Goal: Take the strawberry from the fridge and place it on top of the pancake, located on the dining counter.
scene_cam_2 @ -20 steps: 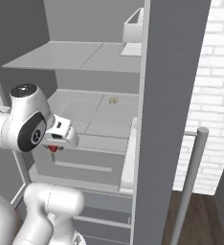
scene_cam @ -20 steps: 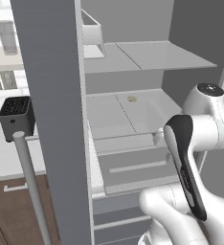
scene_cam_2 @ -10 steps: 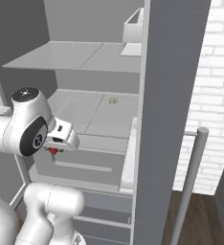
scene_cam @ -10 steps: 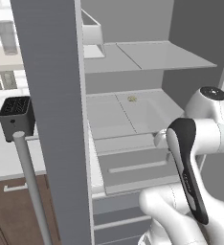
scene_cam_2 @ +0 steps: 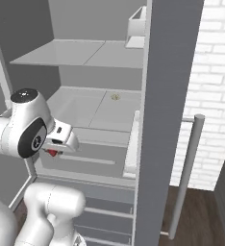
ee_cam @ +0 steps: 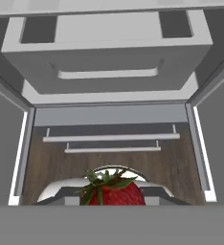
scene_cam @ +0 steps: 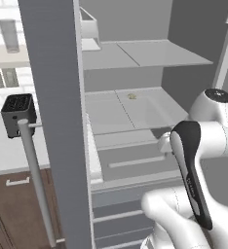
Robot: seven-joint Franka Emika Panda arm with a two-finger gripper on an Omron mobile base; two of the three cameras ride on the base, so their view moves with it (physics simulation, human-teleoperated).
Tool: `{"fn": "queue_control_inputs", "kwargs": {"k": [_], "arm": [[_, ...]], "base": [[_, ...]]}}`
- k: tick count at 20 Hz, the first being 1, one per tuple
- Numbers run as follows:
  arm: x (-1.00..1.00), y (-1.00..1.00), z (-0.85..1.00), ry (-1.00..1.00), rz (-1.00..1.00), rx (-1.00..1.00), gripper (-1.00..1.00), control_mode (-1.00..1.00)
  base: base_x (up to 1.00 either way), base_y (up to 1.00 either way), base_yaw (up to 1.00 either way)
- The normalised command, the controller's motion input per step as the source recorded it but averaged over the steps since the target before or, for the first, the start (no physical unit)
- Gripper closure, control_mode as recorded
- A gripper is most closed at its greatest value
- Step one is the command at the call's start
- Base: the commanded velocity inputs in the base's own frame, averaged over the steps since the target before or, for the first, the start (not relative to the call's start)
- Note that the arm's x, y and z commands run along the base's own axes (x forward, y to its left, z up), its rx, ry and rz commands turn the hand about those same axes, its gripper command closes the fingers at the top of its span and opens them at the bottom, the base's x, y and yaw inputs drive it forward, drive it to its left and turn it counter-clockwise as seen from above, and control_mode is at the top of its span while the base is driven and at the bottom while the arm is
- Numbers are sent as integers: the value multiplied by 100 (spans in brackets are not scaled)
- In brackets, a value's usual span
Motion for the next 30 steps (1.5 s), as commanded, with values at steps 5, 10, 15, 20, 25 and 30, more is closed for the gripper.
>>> {"fn": "queue_control_inputs", "kwargs": {"k": [5,10,15,20,25,30], "arm": [[0,0,0,0,0,0,100,100],[0,0,0,0,0,0,100,100],[0,0,0,0,0,0,100,100],[0,0,0,0,0,0,100,100],[0,0,0,0,0,0,100,100],[0,0,0,0,0,0,100,100]], "base": [[-73,-6,1],[-78,-17,15],[-96,-57,37],[-80,-69,51],[-63,-66,67],[-75,-29,83]]}}
